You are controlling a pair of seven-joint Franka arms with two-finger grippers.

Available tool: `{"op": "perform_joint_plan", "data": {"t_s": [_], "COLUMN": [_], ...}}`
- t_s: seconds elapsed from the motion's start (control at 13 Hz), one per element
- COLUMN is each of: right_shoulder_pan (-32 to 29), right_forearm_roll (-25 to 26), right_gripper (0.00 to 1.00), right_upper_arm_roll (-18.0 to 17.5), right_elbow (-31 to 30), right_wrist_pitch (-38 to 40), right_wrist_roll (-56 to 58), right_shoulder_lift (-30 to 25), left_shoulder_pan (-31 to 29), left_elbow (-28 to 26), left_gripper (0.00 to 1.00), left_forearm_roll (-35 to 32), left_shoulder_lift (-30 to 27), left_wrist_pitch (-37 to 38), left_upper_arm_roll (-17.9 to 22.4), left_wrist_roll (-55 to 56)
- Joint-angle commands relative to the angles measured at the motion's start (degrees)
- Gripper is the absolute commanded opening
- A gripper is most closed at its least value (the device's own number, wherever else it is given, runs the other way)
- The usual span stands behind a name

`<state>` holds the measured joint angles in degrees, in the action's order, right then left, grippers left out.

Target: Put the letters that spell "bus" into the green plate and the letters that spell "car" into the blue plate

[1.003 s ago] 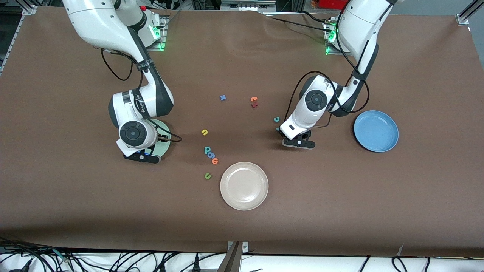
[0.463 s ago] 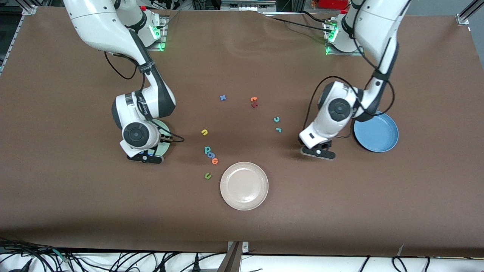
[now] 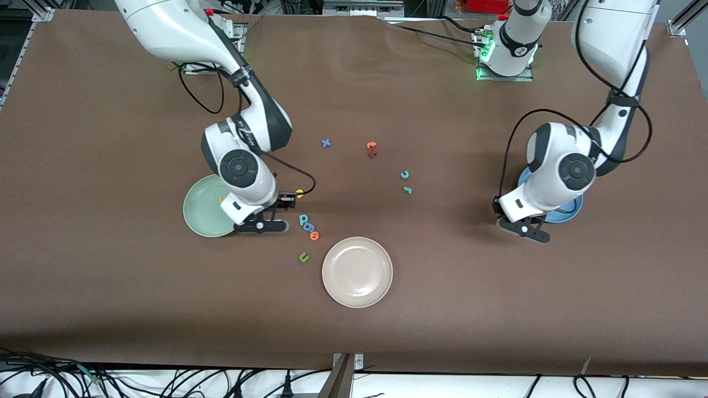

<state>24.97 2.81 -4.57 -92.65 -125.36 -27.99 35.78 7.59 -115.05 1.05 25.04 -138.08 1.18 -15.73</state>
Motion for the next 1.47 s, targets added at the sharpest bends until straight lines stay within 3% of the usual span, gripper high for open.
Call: {"op": "perform_joint_plan", "data": {"t_s": [0.0, 0.23, 0.39, 0.54, 1.0, 1.08, 1.16, 1.23, 1.31, 1.39], "right_shoulder_pan": [0.25, 0.96, 1.48, 1.48, 1.40, 1.40, 1.40, 1.48, 1.40, 1.48], "right_forearm_roll": [-2.01, -1.14, 0.34, 2.90, 3.08, 3.08, 3.17, 3.26, 3.26, 3.34], "right_gripper": [0.69, 0.64, 0.46, 0.45, 0.45, 0.45, 0.36, 0.26, 0.19, 0.13], "right_upper_arm_roll": [-2.45, -2.46, -2.46, -2.46, -2.37, -2.28, -2.28, -2.11, -2.11, -2.11], "right_elbow": [2.22, 2.13, 1.78, 1.86, 1.95, 1.95, 1.95, 1.95, 1.95, 1.86], "right_wrist_pitch": [-8.11, -11.22, -11.22, -11.31, -13.59, -14.55, -15.00, -15.00, -15.00, -14.92], "right_wrist_roll": [0.39, 1.27, 2.93, 3.12, 3.20, 3.21, 3.21, 3.29, 3.29, 3.29], "right_shoulder_lift": [5.07, 7.37, 8.07, 8.60, 10.18, 10.62, 10.89, 10.80, 10.72, 10.71], "left_shoulder_pan": [-3.19, -4.60, -6.79, -8.81, -13.12, -13.65, -13.65, -13.48, -13.39, -13.13], "left_elbow": [-3.95, -5.09, -6.24, -6.86, -8.87, -8.88, -8.62, -8.35, -8.26, -8.09], "left_gripper": [0.03, 0.04, 0.04, 0.06, 0.08, 0.14, 0.27, 0.49, 0.59, 0.78], "left_forearm_roll": [-0.70, -0.70, -0.70, -0.70, -0.70, -0.70, -0.70, -0.70, -0.70, -0.70], "left_shoulder_lift": [-2.80, -3.07, -3.68, -3.60, -2.81, -2.54, -1.93, -1.84, -1.66, -1.58], "left_wrist_pitch": [0.53, 0.62, 0.62, 0.62, 0.53, 0.53, 0.62, 0.53, 0.53, 0.53], "left_upper_arm_roll": [0.13, 2.50, 2.77, 2.77, 2.86, 2.86, 2.78, 2.77, 2.86, 2.78], "left_wrist_roll": [-6.92, -12.20, -16.15, -18.62, -22.58, -22.59, -22.41, -21.71, -21.71, -21.71]}}
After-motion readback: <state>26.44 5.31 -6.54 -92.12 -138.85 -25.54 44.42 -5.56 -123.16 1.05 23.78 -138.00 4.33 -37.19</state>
